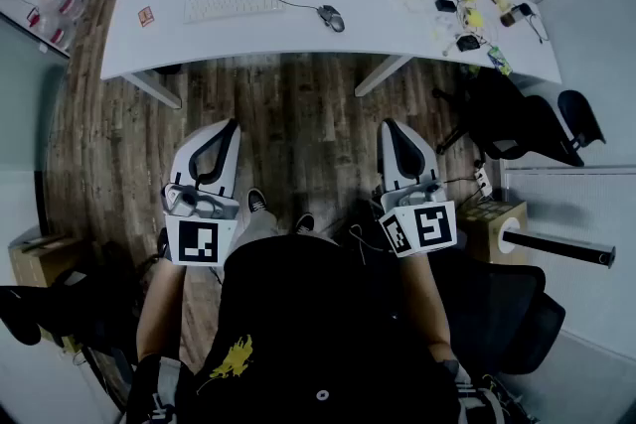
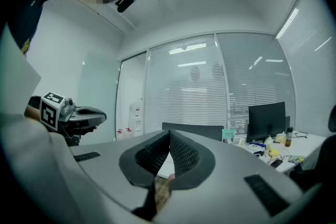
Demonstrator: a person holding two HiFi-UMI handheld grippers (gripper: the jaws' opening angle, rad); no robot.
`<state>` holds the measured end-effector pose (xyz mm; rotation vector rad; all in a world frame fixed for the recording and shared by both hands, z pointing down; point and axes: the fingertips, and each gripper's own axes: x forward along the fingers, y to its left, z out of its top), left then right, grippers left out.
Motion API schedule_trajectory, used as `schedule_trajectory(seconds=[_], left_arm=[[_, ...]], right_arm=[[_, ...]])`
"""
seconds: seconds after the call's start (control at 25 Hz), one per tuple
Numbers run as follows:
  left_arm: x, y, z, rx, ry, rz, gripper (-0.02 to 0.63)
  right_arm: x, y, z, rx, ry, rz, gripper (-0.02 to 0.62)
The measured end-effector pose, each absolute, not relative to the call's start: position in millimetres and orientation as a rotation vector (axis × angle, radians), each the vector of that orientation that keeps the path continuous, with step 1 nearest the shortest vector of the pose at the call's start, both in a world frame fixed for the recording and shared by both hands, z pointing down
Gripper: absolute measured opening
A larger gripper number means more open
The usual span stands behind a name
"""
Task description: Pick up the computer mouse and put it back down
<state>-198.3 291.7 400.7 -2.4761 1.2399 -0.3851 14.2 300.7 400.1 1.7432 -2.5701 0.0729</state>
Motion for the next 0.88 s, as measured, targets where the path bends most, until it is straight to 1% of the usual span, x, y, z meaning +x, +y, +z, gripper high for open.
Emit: schedule_trajectory(seconds=[0.08,0.16,0.32,0.48,0.72,0.76,0.84,0.88], left_arm=[[-202.8,306.9,390.1,-2.526,1.484,-0.168,0.011],[-201.4,323.9,382.3,-2.510,1.635,-0.043,0.011],[-181.5,359.7,378.0,-2.460,1.657,-0.051,0.012],[-168.8,386.6,378.4,-2.491,1.598,-0.024,0.012],[-159.2,396.5,377.4,-2.479,1.614,-0.005,0.012],[-156.3,396.1,376.4,-2.470,1.608,-0.008,0.012],[-150.2,394.8,374.3,-2.465,1.609,-0.012,0.016],[-147.0,393.9,372.8,-2.466,1.611,-0.014,0.031]], right_arm=[[14.6,322.1,398.4,1.716,-2.599,0.087,0.014],[21.4,340.6,396.8,1.692,-2.632,0.093,0.015],[49.4,371.4,397.0,1.704,-2.644,0.061,0.015],[71.7,398.8,384.7,1.743,-2.600,-0.059,0.017],[100.5,426.1,378.3,1.772,-2.561,-0.104,0.018],[105.5,428.1,380.2,1.779,-2.554,-0.098,0.048],[116.1,430.2,382.5,1.799,-2.536,-0.087,0.079],[121.7,430.7,382.1,1.812,-2.530,-0.083,0.096]])
